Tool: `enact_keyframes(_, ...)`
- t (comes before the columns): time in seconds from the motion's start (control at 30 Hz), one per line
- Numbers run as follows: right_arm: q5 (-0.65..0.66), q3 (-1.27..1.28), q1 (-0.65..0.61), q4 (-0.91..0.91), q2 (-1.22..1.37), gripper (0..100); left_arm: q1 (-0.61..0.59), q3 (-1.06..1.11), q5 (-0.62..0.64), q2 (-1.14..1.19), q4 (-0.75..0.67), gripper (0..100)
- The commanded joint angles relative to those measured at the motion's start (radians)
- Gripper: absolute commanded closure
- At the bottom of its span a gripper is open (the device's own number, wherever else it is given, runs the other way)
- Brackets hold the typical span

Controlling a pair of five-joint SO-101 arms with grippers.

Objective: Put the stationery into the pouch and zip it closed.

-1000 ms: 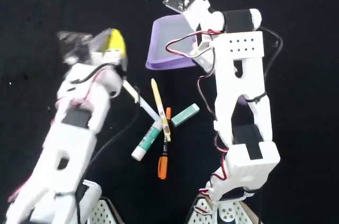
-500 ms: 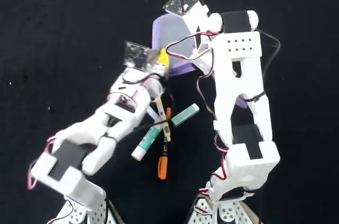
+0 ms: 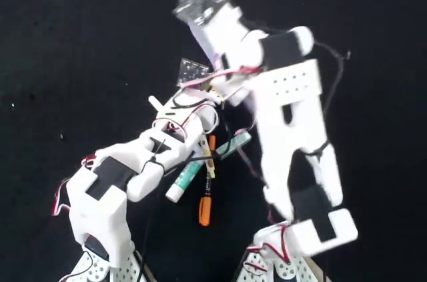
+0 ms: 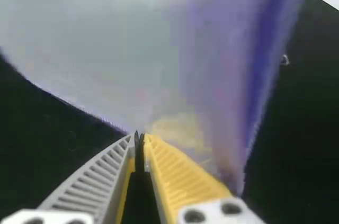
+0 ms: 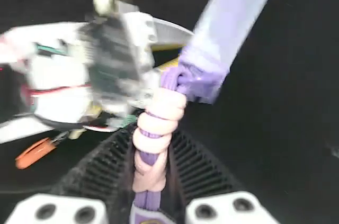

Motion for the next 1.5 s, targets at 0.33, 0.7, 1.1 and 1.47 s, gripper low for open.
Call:
enact_keyframes(0.33,-0.020,0.274,-0.132,0.021,-0.285,98.7,-0.077,0.243,-0.008,-0.293,-0.026,96)
enact_keyframes(0.7,-0.021,0.358,-0.135,-0.049,-0.285,98.7,-0.318,0.757,-0.009,-0.956,-0.018,96)
enact_keyframes(1.1,-0.021,0.423,-0.207,-0.055,-0.285,98.7,-0.464,0.877,-0.071,-1.818,0.856,96)
enact_keyframes(1.47,-0.153,0.503,-0.390,-0.186,-0.285,98.7,-0.420,0.832,-0.071,-2.050,1.326,96)
